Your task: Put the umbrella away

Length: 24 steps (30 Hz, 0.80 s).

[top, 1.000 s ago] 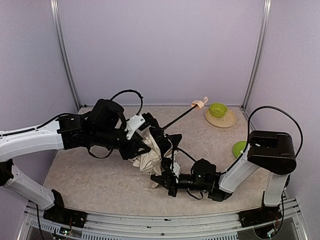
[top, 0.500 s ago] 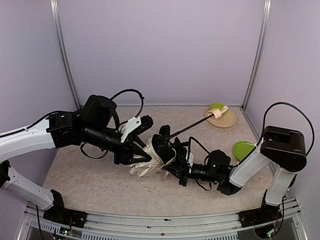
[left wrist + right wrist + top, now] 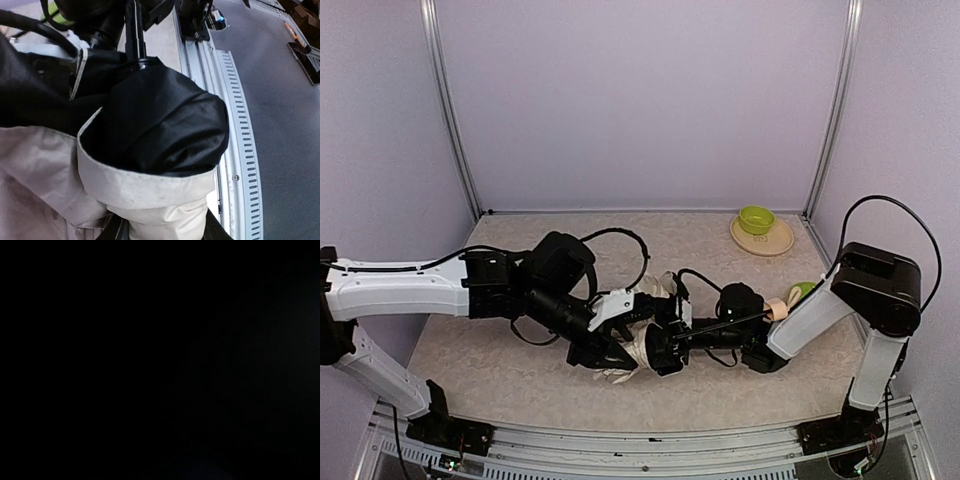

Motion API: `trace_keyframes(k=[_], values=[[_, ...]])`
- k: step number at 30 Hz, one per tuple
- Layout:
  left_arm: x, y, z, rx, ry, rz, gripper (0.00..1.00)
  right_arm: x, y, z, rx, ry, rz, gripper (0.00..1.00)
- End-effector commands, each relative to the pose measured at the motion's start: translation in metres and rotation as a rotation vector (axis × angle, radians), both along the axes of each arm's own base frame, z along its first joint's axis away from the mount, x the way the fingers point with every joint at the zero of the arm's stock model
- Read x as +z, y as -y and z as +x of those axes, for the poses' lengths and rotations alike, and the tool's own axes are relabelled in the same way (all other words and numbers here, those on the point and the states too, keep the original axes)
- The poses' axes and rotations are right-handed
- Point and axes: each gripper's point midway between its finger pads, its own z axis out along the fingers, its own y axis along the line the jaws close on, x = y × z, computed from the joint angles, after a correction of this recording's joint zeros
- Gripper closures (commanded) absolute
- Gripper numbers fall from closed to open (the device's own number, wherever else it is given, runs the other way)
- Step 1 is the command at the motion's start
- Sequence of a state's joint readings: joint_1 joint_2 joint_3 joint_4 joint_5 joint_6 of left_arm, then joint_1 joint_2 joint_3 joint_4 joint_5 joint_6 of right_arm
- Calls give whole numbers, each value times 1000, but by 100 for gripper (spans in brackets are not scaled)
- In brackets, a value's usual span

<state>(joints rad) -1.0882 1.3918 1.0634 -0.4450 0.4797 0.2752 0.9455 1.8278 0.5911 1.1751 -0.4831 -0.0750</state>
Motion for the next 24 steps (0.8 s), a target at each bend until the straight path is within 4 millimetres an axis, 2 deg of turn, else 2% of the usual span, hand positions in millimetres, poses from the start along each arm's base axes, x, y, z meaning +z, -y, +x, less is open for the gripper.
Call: trace_keyframes(k=[1,3,6,12,16,19,21,24], values=[[-75,-10,-59,-211,-229,199,100,-11,-2,46,-139,-8,-47,98],[-105,-12,-55,-190,-248,295,100,-20,0,48,-157,-3,-56,98],[-135,-12,-49,-169,-271,397,100,-30,-2,54,-179,5,-84,99],[-174,-10,-61,-196,-268,519,100,-37,4,79,-299,-13,-75,87],[-191,-13,-59,-176,-286,558,100,-39,18,85,-368,-29,-83,69],[-195,-18,-59,-177,-291,577,100,-29,45,87,-443,-30,-56,57],[-197,-24,-55,-160,-299,585,100,-19,65,96,-531,-18,-65,53],[-191,-27,-43,-107,-323,552,100,-17,89,106,-628,23,-134,50]])
